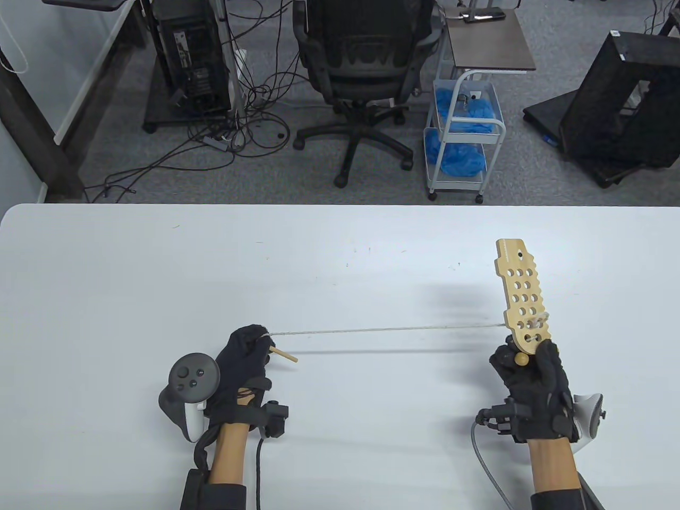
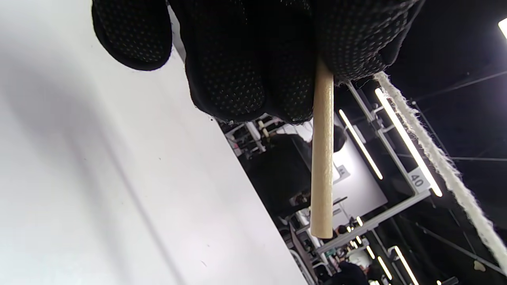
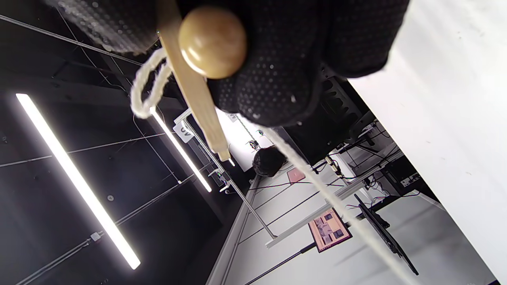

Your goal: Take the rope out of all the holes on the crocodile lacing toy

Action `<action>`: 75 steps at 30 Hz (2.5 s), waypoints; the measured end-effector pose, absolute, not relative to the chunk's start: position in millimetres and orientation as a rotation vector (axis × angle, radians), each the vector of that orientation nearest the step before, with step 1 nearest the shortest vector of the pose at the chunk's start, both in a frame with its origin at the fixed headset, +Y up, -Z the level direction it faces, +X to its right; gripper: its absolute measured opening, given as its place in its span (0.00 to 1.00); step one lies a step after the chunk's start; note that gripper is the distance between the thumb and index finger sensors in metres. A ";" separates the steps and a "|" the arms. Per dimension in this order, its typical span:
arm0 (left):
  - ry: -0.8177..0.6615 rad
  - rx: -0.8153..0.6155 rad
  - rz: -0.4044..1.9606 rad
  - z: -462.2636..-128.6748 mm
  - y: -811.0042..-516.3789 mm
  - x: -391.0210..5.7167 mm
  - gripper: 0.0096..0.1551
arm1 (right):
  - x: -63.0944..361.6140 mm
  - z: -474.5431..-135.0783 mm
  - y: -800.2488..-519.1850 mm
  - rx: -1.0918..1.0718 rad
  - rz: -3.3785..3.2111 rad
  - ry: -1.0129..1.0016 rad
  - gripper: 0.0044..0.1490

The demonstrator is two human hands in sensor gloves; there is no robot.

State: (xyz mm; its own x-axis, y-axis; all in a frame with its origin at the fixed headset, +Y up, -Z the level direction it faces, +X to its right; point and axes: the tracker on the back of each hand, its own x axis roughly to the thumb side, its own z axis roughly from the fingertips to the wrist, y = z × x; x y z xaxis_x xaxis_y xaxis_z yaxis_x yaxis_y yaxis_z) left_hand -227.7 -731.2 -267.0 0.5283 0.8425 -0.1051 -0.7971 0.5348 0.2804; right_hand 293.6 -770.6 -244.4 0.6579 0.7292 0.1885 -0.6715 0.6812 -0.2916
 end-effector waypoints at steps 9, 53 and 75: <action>0.323 0.233 1.125 -263.4 -738.9 -243.6 0.22 | 300.1 -241.9 -776.5 -0.238 0.680 -0.331 0.31; 0.242 0.251 1.198 -266.7 -743.5 -228.9 0.22 | 283.7 -247.7 -767.6 -0.144 0.888 -0.276 0.30; -0.143 0.130 1.134 -261.0 -721.9 -145.9 0.22 | 250.3 -247.2 -755.8 0.001 1.173 -0.233 0.35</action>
